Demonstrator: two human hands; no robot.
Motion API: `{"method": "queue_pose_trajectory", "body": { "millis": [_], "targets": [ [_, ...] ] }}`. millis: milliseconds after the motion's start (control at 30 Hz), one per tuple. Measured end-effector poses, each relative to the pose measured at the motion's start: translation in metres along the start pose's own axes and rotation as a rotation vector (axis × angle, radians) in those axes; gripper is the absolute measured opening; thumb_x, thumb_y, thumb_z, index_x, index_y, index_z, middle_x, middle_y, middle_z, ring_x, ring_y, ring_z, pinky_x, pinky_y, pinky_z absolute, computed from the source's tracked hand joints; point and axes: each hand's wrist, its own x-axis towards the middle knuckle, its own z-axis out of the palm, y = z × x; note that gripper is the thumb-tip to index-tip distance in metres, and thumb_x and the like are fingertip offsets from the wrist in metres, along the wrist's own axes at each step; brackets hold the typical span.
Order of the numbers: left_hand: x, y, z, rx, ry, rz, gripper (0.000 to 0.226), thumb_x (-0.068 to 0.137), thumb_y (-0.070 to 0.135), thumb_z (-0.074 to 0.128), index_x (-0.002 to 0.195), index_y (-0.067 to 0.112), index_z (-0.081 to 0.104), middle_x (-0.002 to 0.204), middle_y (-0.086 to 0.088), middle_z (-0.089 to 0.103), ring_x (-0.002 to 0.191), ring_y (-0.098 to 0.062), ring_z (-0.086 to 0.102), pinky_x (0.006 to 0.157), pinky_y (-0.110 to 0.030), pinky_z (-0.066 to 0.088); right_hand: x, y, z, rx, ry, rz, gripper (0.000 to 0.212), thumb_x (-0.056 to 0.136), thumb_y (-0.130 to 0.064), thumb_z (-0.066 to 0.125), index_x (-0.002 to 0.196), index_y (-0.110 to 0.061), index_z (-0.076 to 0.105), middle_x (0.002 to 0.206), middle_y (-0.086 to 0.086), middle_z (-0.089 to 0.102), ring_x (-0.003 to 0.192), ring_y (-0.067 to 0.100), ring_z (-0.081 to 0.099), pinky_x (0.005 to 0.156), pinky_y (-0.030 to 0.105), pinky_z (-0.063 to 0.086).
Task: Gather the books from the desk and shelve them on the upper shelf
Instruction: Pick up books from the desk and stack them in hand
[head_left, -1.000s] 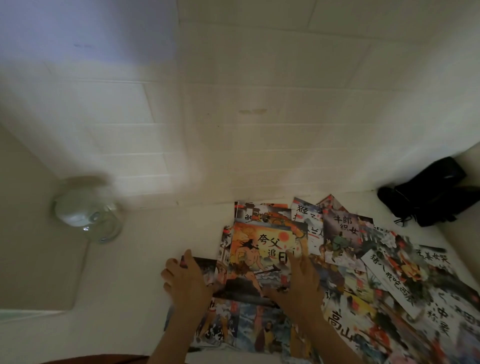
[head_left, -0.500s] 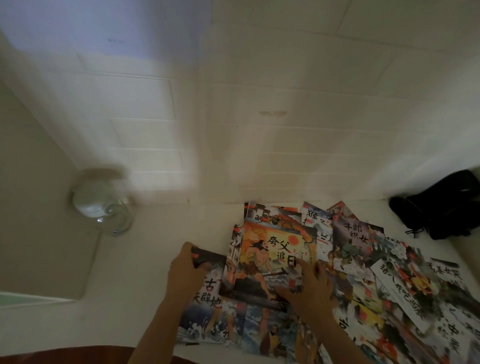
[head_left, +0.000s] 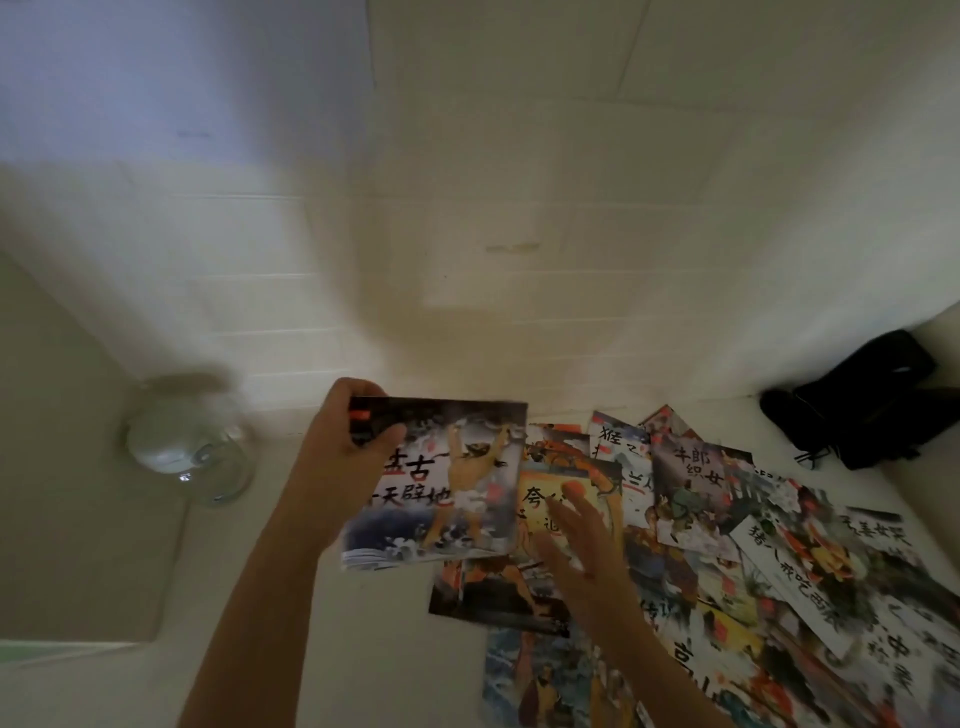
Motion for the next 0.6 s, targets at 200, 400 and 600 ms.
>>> {"method": "queue_pose_trajectory", "body": {
  "millis": [200, 400, 600],
  "targets": [
    [0.011, -0.041, 0.102, -0.145, -0.169, -0.241, 0.033, 0.083, 0.01, 0.071, 0.107, 0.017, 0.049, 0.099, -0.006, 0.063, 0.089, -0.025, 0.065, 0.078, -0.034, 0.057, -0.001, -0.015, -0.024, -0.01, 0.156, 0.023, 0.012, 0.089, -0.019, 0.067, 0.089, -0.01, 0.058, 0.064, 0.014, 0.053, 0.049, 0.006, 0.047, 0.05, 0.018, 0.039],
    [-0.022, -0.114, 0.14, 0.426, -0.186, -0.225, 0.071, 0.08, 0.032, 0.073, 0.139, 0.011, 0.04, 0.138, -0.012, 0.044, 0.13, -0.031, 0.039, 0.109, -0.04, 0.026, 0.003, 0.027, -0.036, -0.396, 0.223, 0.242, 0.021, 0.087, -0.026, 0.071, 0.105, -0.016, 0.065, 0.106, 0.004, 0.061, 0.099, 0.023, 0.056, 0.084, 0.017, 0.048],
    [-0.031, -0.111, 0.15, 0.388, -0.163, -0.366, 0.097, 0.076, 0.037, 0.077, 0.147, 0.004, 0.02, 0.142, -0.017, 0.036, 0.131, -0.032, 0.037, 0.109, -0.04, 0.029, 0.018, 0.037, -0.035, -0.452, 0.228, 0.355, 0.075, 0.083, -0.041, 0.071, 0.143, -0.01, 0.039, 0.139, 0.009, 0.05, 0.125, 0.028, 0.048, 0.104, 0.043, 0.045]
  ]
}}
